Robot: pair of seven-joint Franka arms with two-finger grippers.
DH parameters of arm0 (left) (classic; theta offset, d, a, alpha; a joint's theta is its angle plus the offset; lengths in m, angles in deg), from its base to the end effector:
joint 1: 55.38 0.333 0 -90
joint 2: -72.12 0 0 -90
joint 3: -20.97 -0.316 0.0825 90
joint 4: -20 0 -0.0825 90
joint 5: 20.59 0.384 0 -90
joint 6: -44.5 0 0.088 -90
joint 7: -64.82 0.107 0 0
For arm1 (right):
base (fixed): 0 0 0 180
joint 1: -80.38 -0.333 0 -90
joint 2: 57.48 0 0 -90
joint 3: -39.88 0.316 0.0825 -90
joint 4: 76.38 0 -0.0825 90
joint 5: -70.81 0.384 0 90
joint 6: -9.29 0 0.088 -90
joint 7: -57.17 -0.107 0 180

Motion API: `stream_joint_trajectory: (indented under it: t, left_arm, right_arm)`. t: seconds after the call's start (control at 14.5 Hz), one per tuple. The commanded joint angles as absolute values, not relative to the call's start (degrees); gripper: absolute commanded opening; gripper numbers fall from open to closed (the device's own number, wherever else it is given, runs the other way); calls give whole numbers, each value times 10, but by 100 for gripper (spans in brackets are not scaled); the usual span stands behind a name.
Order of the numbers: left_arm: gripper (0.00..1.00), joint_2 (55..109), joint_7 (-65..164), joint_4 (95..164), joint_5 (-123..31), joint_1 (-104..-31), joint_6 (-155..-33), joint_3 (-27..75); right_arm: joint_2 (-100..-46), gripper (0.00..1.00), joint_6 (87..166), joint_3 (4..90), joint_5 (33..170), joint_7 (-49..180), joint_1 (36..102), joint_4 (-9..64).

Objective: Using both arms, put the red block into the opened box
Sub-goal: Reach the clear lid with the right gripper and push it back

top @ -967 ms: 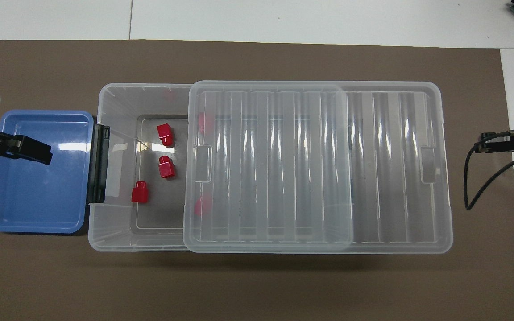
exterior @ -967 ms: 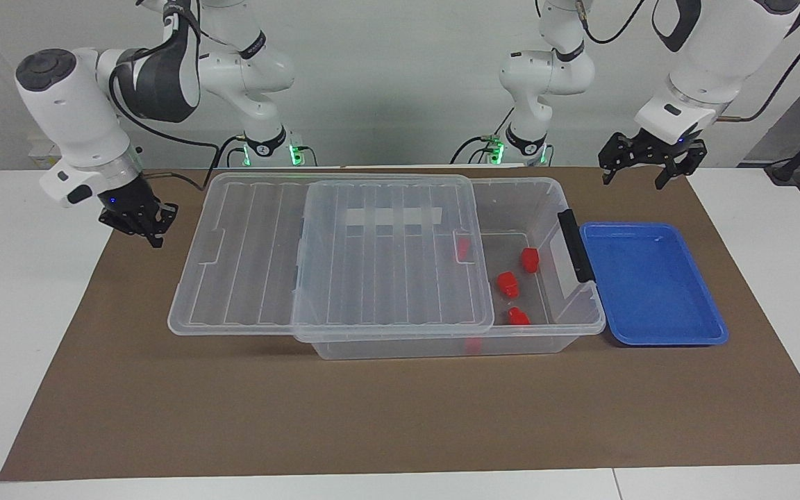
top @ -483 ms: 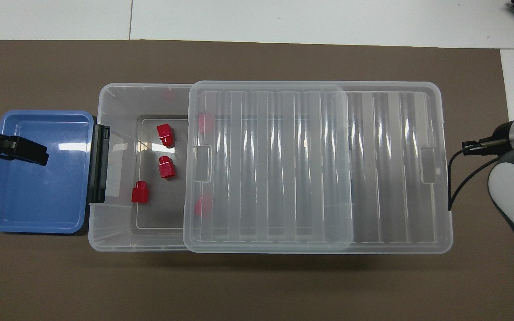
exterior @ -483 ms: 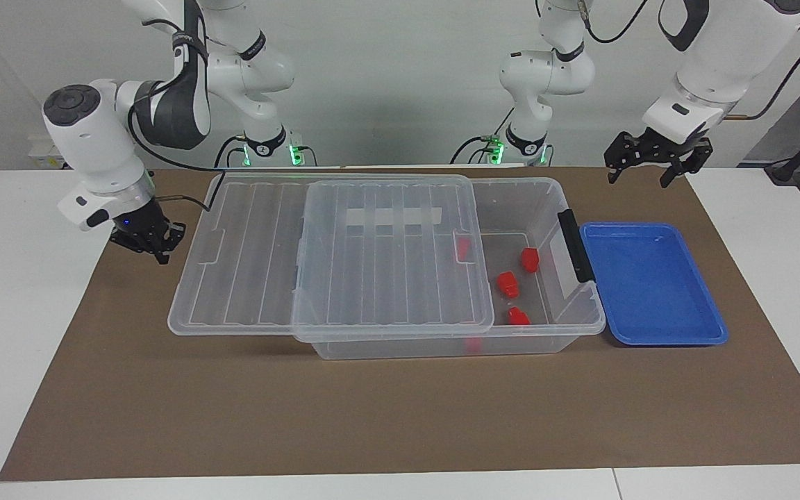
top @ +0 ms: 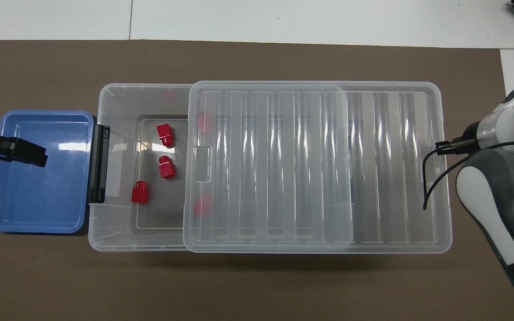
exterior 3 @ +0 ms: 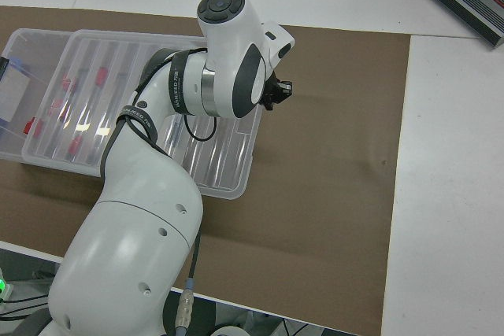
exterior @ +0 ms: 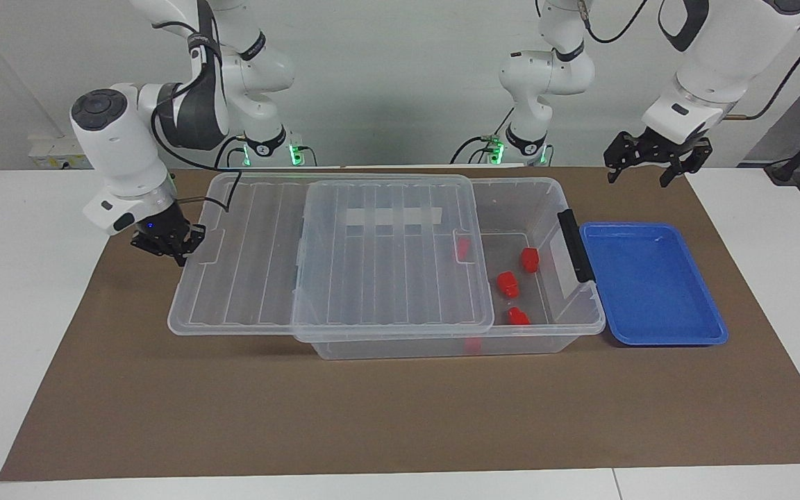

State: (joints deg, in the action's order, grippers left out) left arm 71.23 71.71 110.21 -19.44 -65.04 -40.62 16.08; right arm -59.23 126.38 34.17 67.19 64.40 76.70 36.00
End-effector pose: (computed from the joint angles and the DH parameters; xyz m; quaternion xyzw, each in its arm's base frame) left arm 0.5389 -0.0423 0.6241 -0.9942 0.1010 0.0368 0.0087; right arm 0.5693 -0.0232 0.4625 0.9975 0.0590 0.0234 0.0320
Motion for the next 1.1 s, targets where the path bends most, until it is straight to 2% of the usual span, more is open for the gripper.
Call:
stream_joint_trajectory:
  t: [0.0,1.04]
  left_arm:
    - [100,701,712,1111,-182,-653,-400,160]
    - [100,701,712,1111,-182,-653,-400,160]
  right_arm:
    - [-590,0,1271,355,673,624,768,365]
    - [-608,0,1277,428,720,552,767,345]
